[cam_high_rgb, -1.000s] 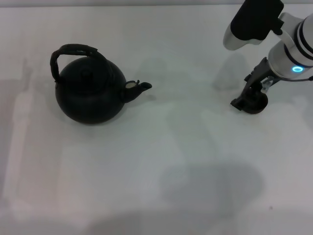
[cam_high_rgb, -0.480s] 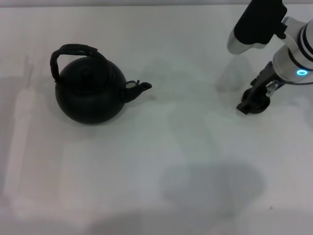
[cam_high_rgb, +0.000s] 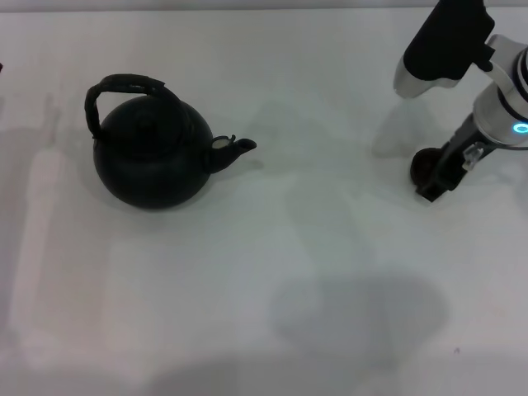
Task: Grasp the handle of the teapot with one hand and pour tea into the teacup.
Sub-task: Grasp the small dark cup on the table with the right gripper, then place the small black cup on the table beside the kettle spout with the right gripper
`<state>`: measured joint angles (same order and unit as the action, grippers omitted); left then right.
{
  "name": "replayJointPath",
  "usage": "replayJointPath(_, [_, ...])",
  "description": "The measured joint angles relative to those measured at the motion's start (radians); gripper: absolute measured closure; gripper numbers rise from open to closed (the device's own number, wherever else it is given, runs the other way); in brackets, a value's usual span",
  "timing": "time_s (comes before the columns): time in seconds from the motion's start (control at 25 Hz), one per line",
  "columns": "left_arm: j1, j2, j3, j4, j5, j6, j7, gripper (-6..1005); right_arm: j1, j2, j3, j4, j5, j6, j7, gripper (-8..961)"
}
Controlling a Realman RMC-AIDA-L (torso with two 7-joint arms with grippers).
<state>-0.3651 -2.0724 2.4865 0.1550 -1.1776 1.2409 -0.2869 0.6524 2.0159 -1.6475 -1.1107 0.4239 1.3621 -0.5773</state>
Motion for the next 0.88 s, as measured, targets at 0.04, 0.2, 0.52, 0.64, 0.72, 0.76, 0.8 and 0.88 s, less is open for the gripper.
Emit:
replayJointPath(0.04, [0.0,0.0,0.0,0.0,0.0,0.0,0.0,227,0.0,0.0,0.0,0.0,-0.009,0.007,0.001,219])
replayJointPath(0.2, [0.0,0.0,0.0,0.002,0.001,0.001,0.0,227,-0.001,0.002,0.003,-0.006,-0.019,0.017,0.002,221])
replayJointPath(0.52, [0.004,-0.002,0.002,0.003,0.001,0.01,0.0,227,0.007,0.004,-0.003,-0.086,0.059,0.034,-0.023,219])
replayJointPath(0.64, [0.004,-0.001,0.006,0.003,0.001,0.01,0.0,227,0.036,0.005,-0.026,-0.106,0.132,0.034,-0.048,216])
replayJointPath(0.72, [0.004,-0.001,0.007,0.003,0.001,0.01,0.0,227,0.069,0.007,-0.069,-0.105,0.17,0.022,-0.051,214])
replayJointPath(0.76, [0.004,-0.001,0.007,0.003,0.001,0.01,0.0,227,0.09,0.009,-0.108,-0.101,0.182,0.012,-0.049,213])
replayJointPath(0.8, [0.004,-0.002,0.007,0.005,0.001,0.011,0.0,227,0.101,0.01,-0.129,-0.1,0.185,0.004,-0.047,212])
replayJointPath(0.88, [0.004,-0.002,0.008,0.005,0.001,0.011,0.0,227,0.132,0.012,-0.201,-0.097,0.197,-0.023,-0.036,210])
